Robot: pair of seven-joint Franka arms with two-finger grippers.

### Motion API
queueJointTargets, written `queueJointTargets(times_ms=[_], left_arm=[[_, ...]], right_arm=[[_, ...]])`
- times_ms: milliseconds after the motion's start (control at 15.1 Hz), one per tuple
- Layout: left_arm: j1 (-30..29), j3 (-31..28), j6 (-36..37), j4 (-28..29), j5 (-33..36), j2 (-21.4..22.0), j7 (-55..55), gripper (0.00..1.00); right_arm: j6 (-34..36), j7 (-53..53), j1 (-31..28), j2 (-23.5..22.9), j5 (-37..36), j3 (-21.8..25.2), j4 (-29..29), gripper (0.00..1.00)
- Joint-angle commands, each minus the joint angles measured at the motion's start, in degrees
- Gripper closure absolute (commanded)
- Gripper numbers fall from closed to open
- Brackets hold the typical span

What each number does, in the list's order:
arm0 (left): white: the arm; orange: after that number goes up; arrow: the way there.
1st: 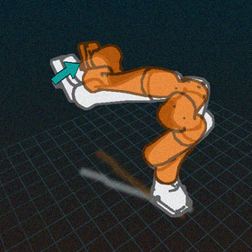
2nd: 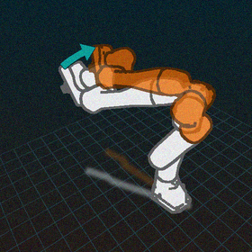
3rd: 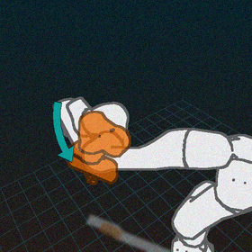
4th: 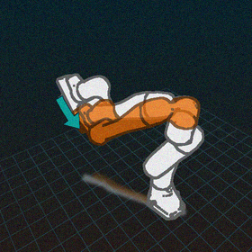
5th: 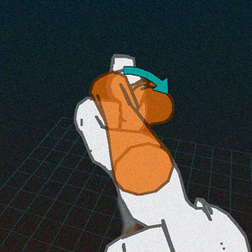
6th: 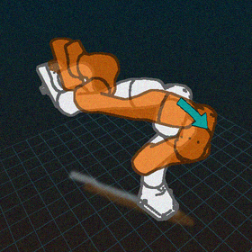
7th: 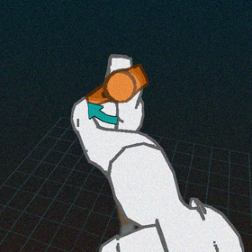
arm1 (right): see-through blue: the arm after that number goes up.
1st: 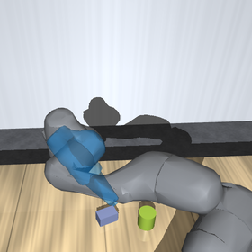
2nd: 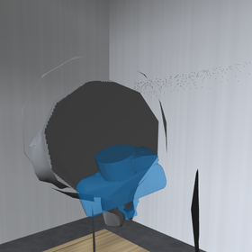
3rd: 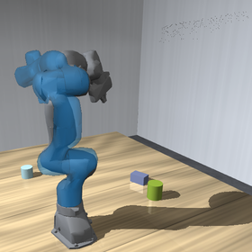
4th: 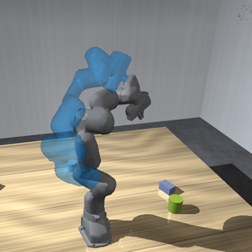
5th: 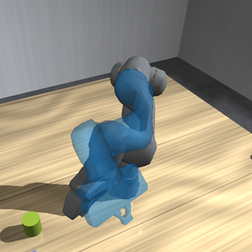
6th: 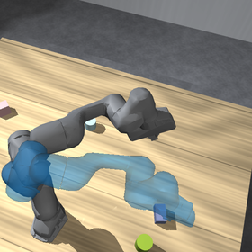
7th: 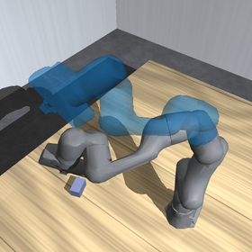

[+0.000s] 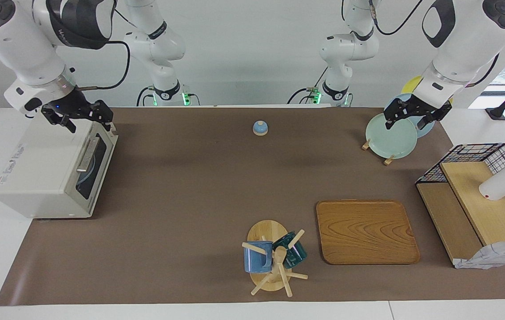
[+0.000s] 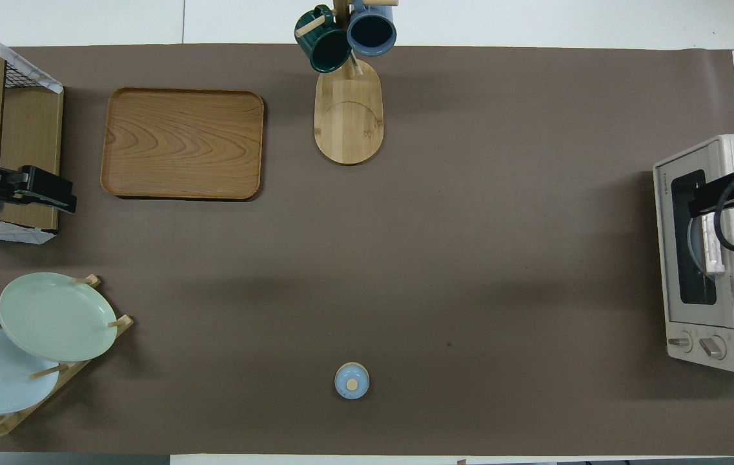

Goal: Put eggplant into oven

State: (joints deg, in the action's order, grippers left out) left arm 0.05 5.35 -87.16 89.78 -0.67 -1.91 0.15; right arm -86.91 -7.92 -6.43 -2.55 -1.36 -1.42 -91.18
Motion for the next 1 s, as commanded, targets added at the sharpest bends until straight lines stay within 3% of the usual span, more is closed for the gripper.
queueJointTargets(times_ms=[0,266,930], left_arm=[[-0.8,0.7,0.6,0.6,1.1,0.6,0.4,0.00],[-0.8,0.7,0.6,0.6,1.1,0.6,0.4,0.00],[-0.8,0.7,0.6,0.6,1.1,0.6,0.4,0.00]], right_arm=[[0.6,1.7,2.3,1.8,0.9,0.7,-1.0,0.00],[-0.5,3.8,3.2,4.3,0.5,1.0,-4.2,0.00],[-1.9,4.6,3.4,3.9,0.7,2.0,-3.7,0.00]])
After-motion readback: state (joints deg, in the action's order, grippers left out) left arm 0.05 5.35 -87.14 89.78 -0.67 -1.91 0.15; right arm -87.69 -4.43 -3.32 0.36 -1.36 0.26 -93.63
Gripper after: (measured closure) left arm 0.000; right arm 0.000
